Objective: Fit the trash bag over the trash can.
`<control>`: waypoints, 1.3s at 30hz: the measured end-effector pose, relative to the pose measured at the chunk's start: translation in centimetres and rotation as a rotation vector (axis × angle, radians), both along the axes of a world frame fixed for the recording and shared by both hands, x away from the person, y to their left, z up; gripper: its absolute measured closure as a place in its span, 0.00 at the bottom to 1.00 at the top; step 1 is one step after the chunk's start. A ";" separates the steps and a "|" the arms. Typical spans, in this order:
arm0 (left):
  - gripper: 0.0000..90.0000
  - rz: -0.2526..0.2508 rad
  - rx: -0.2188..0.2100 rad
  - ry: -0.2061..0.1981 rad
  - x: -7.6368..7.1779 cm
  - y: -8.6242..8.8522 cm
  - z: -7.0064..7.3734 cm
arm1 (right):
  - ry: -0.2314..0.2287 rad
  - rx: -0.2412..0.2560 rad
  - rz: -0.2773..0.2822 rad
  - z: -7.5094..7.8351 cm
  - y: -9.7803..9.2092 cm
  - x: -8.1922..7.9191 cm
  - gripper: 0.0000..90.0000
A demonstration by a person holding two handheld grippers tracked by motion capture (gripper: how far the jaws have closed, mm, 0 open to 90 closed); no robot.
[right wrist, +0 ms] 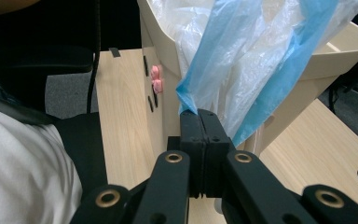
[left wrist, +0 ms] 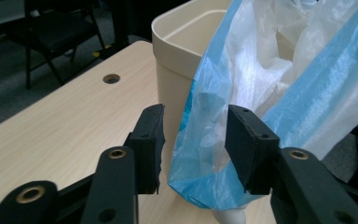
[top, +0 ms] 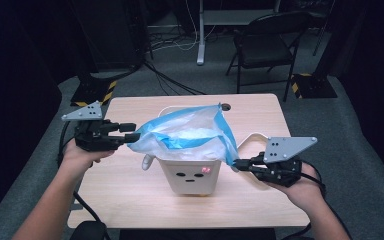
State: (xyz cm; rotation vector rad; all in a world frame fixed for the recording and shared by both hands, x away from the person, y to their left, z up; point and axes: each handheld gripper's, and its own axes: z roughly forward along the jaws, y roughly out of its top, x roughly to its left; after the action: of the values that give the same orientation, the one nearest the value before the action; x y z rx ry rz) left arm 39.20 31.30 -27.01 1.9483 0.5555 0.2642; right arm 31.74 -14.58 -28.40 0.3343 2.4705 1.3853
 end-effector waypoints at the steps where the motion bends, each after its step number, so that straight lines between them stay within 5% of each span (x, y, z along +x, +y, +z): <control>1: 0.60 0.000 0.000 0.000 0.0 0.0 0.0 | 0.000 0.000 0.000 0.0 0.0 0.0 1.00; 10: 0.56 -0.024 -0.031 -0.046 -1.4 0.4 3.0 | -0.003 0.002 0.003 0.1 0.2 0.1 1.00; 14: 0.56 -0.088 -0.044 -0.042 -2.2 -0.1 3.6 | -0.002 0.005 0.003 0.0 0.2 0.0 1.00; 28: 0.54 -0.223 0.037 -0.035 -4.5 -2.9 2.4 | -0.004 0.011 0.003 0.2 0.3 -0.3 1.00; 33: 0.54 -0.223 0.065 -0.020 -4.3 -3.4 1.1 | -0.002 0.011 0.006 0.1 0.3 -0.3 1.00; 39: 0.71 -0.252 0.070 0.007 -4.1 -3.3 -0.3 | 0.005 0.013 0.013 0.0 0.2 -0.2 1.00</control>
State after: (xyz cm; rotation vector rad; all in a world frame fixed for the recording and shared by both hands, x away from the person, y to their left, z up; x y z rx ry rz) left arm 35.11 28.02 -27.26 2.0634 0.3043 0.1185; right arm 31.59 -14.34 -28.45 0.3257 2.4725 1.4077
